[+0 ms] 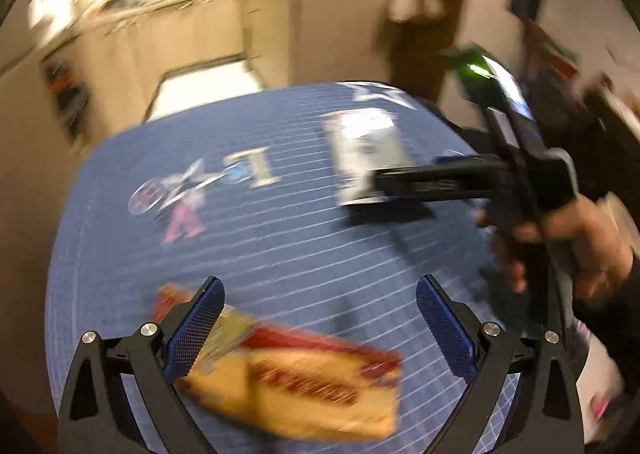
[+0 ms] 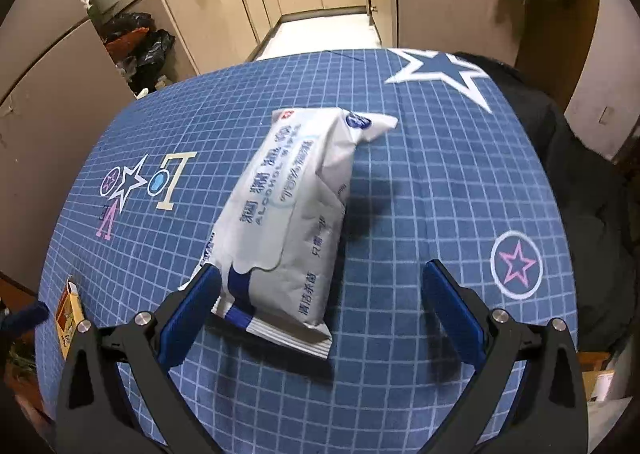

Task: Collect trash
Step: 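Grasp the yellow Hua Tuo box with the left tool while the right tool grasps the white wipes pack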

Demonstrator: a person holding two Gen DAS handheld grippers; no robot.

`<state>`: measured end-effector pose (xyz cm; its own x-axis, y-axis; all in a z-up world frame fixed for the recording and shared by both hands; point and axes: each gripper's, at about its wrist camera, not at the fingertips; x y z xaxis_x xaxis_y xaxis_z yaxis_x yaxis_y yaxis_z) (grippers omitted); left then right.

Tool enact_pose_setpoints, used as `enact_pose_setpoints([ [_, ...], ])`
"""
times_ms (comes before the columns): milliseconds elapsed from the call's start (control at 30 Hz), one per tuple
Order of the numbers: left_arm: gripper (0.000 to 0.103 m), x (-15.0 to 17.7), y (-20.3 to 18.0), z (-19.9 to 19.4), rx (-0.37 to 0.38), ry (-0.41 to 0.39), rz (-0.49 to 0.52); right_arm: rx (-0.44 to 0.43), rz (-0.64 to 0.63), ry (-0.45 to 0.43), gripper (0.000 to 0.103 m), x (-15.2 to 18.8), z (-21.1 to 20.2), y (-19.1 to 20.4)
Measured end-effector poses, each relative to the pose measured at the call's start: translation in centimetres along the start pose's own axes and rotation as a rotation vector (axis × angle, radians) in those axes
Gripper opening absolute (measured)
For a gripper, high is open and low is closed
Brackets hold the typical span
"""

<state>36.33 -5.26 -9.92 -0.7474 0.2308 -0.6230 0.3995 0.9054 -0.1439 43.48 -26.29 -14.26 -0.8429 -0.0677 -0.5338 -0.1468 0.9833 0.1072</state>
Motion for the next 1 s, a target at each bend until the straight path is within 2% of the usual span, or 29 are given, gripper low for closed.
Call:
enact_pose_setpoints([
  [33,0.096,-0.5,-0.4,0.8,0.039,0.026,-0.002,-0.013,0.010,0.003,0.097,0.1,0.0,-0.2],
  [100,0.095,-0.3,-0.7,2.2,0.139,0.136,-0.007,-0.019,0.008,0.003,0.097,0.2,-0.1,-0.3],
  [133,0.095,0.1,-0.6,2.6,0.135,0.171,-0.009,-0.016,-0.003,0.007,0.097,0.2,-0.1,-0.2],
  [200,0.094,1.6,0.0,2.4,0.067,0.224,0.014,-0.015,-0.020,0.010,0.097,0.2,-0.3,0.0],
  [300,0.094,4.3,1.6,-0.3,0.034,0.269,0.060,-0.036,-0.054,0.000,0.097,0.5,-0.6,0.4],
  [333,0.094,5.2,2.0,-1.3,0.010,0.264,0.091,-0.046,-0.065,-0.005,0.097,0.6,-0.7,0.5],
  [400,0.094,7.1,3.9,-4.0,-0.096,0.248,0.119,-0.073,-0.080,-0.015,0.097,0.9,-0.9,0.8],
  [467,0.094,7.4,5.8,-7.5,-0.102,0.179,0.080,-0.092,-0.091,-0.025,0.097,1.1,-1.0,0.9],
  [533,0.094,7.4,7.8,-12.5,-0.075,0.048,-0.020,-0.100,-0.099,-0.035,0.097,1.6,-1.3,1.1],
  [567,0.099,7.9,8.8,-14.6,-0.081,-0.009,-0.098,-0.102,-0.102,-0.040,0.097,1.6,-1.4,1.4],
  [600,0.099,8.4,10.0,-16.0,-0.102,-0.044,-0.191,-0.103,-0.107,-0.046,0.097,1.8,-1.6,1.7],
  [700,0.099,11.4,12.2,-16.6,-0.205,-0.047,-0.447,-0.078,-0.119,-0.051,0.097,1.9,-1.8,2.5],
  [767,0.098,12.8,12.1,-15.6,-0.261,-0.046,-0.570,-0.050,-0.111,-0.048,0.097,2.1,-1.6,3.2],
  [833,0.098,13.1,11.2,-14.1,-0.308,-0.044,-0.584,-0.040,-0.092,-0.042,0.097,2.1,-1.2,3.3],
  [933,0.099,12.5,8.8,-11.9,-0.364,-0.043,-0.526,-0.048,-0.067,-0.039,0.097,2.3,-1.3,3.2],
  [1000,0.099,12.0,8.3,-10.7,-0.447,-0.042,-0.539,-0.029,-0.076,-0.047,0.097,2.3,-1.5,2.9],
])
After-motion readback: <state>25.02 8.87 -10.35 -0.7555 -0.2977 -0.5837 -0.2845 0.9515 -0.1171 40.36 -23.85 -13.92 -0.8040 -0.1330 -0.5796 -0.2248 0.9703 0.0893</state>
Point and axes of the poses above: each gripper's, at about its wrist camera, not at the fingertips, and z roughly the way its jaws point, y to its left, x to its underside, and after that the axes turned 8 degrees about -z, right-handed
